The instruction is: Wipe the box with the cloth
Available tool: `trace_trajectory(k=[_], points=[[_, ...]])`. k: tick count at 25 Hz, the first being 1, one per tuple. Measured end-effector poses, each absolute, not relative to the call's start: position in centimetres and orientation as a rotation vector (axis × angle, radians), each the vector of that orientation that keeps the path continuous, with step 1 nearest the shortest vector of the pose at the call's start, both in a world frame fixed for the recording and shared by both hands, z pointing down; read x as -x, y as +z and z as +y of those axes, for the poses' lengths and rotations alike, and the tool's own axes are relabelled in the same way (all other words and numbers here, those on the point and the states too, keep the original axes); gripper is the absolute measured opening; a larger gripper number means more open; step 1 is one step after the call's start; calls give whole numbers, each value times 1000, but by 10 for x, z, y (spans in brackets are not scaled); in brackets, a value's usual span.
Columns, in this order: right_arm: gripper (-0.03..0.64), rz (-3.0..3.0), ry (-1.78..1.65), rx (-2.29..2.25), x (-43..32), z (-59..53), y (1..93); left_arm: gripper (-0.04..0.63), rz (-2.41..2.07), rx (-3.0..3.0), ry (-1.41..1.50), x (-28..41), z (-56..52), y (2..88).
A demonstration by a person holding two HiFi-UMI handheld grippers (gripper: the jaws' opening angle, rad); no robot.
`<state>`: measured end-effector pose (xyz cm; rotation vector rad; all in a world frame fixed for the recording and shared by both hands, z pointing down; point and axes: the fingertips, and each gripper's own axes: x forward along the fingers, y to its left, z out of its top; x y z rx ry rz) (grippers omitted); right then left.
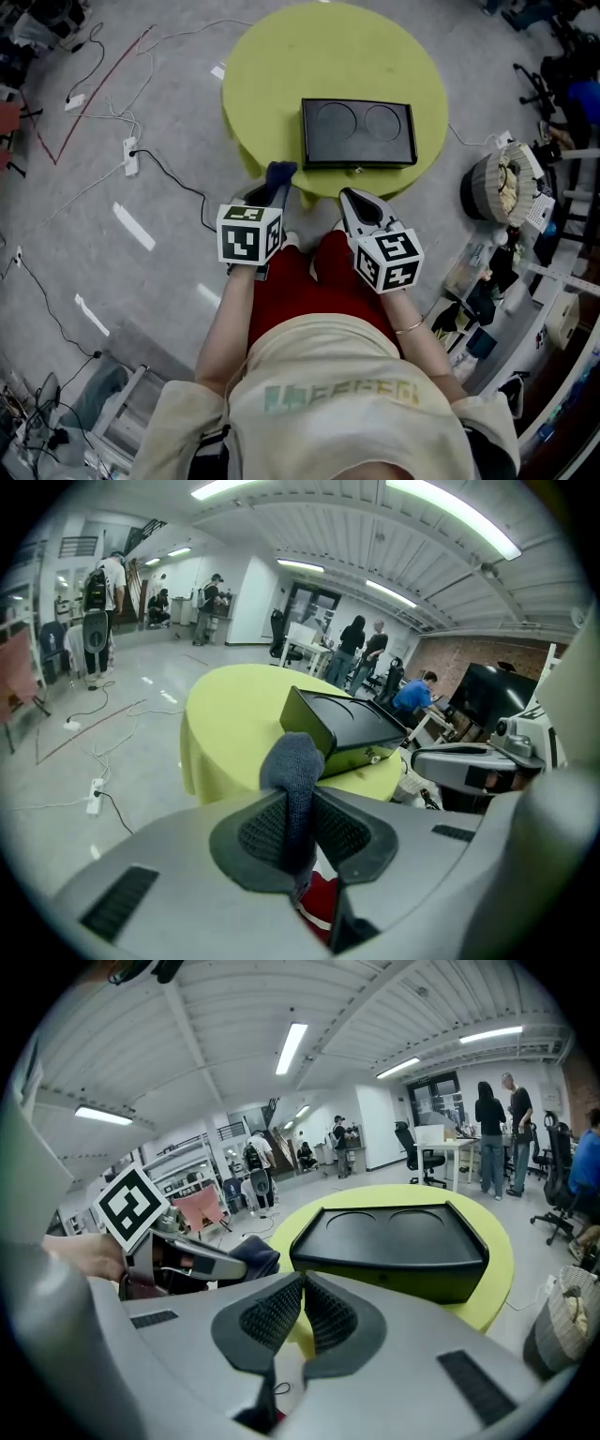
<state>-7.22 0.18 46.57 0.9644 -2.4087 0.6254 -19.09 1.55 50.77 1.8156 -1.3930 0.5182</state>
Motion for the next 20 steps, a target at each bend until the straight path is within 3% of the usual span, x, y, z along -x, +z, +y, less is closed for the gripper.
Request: trace_trajectory(k=[10, 20], points=[[38, -2427, 552, -993, 105, -6, 444, 64, -1478, -1869, 449, 247, -16, 476], [38, -2416, 568, -1040, 87, -65, 444, 64, -1477, -1876, 378, 235, -127, 485]])
